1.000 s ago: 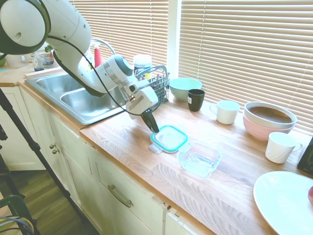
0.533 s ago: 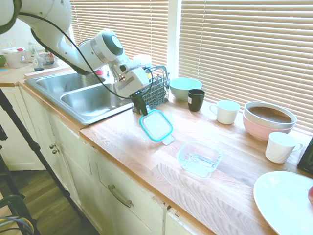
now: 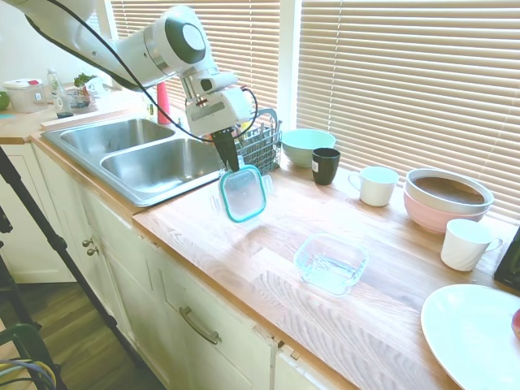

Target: Cover the lid of the food container

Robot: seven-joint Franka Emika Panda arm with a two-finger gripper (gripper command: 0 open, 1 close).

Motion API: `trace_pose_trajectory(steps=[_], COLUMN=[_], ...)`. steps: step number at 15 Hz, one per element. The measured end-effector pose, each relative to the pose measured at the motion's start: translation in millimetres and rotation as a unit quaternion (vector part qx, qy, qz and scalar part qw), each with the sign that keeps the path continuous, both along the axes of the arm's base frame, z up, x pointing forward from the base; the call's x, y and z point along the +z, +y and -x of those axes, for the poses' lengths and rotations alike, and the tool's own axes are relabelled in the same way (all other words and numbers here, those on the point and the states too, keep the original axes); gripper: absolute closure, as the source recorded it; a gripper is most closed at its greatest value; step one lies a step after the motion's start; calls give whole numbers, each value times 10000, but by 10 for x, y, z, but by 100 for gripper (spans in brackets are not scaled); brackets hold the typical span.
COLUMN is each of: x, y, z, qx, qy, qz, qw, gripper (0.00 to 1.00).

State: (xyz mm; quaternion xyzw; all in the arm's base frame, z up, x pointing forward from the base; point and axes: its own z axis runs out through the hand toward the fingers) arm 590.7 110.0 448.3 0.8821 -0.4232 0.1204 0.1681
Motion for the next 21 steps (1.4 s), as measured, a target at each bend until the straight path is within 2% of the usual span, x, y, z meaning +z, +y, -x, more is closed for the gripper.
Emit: trace_pose_trajectory(steps=[6, 12, 17, 21], x=[233, 520, 629, 637], y=[-190, -659, -1108, -1234], z=[139, 299, 346, 353], qx=[139, 363, 459, 487], qy=[13, 34, 90, 118], qz=[-434, -810, -1023, -1141], qw=[9990, 9960, 9937, 9922], gripper=[100, 100, 100, 100])
